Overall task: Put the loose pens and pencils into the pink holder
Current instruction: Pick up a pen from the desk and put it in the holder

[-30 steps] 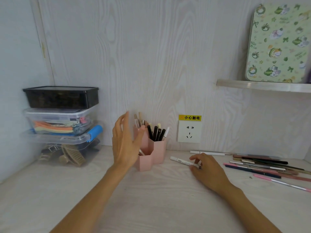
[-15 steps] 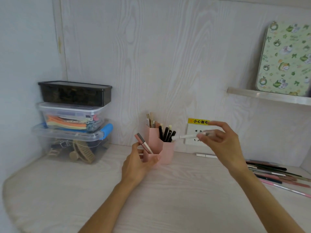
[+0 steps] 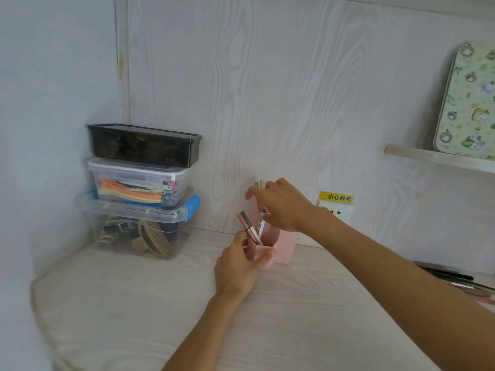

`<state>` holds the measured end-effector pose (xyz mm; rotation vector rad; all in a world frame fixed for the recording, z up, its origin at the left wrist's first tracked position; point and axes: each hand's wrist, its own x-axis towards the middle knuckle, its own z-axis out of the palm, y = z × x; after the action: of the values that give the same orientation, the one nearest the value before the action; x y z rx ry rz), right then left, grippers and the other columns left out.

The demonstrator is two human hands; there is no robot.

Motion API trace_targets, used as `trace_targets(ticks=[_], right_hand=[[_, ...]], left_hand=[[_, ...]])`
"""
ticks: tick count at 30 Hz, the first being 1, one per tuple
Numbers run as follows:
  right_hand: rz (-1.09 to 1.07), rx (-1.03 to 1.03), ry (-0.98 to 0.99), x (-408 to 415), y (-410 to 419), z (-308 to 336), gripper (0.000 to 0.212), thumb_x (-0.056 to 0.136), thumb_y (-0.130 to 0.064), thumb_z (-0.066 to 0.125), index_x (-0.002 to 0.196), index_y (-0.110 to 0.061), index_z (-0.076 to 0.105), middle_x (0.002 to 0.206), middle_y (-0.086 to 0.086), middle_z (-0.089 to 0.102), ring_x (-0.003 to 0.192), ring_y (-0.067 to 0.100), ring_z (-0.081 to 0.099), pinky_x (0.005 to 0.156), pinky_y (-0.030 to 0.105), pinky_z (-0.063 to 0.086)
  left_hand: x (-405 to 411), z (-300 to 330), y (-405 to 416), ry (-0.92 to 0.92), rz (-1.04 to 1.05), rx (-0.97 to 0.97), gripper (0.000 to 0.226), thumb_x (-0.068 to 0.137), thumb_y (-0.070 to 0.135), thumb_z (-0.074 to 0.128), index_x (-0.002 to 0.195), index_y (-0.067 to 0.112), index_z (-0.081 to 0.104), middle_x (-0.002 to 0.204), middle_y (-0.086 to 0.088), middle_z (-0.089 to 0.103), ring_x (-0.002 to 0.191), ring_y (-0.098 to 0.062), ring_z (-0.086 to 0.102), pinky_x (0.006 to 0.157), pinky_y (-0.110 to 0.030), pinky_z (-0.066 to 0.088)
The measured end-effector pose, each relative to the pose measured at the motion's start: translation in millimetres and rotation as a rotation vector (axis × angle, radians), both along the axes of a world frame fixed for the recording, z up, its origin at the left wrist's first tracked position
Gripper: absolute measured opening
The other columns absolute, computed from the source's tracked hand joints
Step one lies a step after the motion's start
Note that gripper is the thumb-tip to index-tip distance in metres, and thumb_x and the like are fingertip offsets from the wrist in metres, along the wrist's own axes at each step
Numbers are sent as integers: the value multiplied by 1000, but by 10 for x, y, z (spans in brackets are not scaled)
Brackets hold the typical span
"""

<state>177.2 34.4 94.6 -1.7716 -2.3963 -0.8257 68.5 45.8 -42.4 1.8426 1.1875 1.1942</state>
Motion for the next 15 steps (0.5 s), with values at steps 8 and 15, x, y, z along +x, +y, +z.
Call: trace_targets(ticks=[8,15], right_hand=[[63,-6,384,-93,32,-118,39,80,-4,63,114,-16,51,108,4,63,97,21,60,77,34,49],[30,-115,267,-173,101,-111,51,79,2,56,124,-23,51,113,-6,68,104,16,56,81,24,36]], left_hand=[[8,-6,11,-48,27,-22,52,67,62,70,108,34,54,109,12,67,101,-13,63,81,-27,47],[1,5,14,-66,29,-33,54,65,62,70,110,37,54,108,13,67,100,-11,63,75,-23,41]])
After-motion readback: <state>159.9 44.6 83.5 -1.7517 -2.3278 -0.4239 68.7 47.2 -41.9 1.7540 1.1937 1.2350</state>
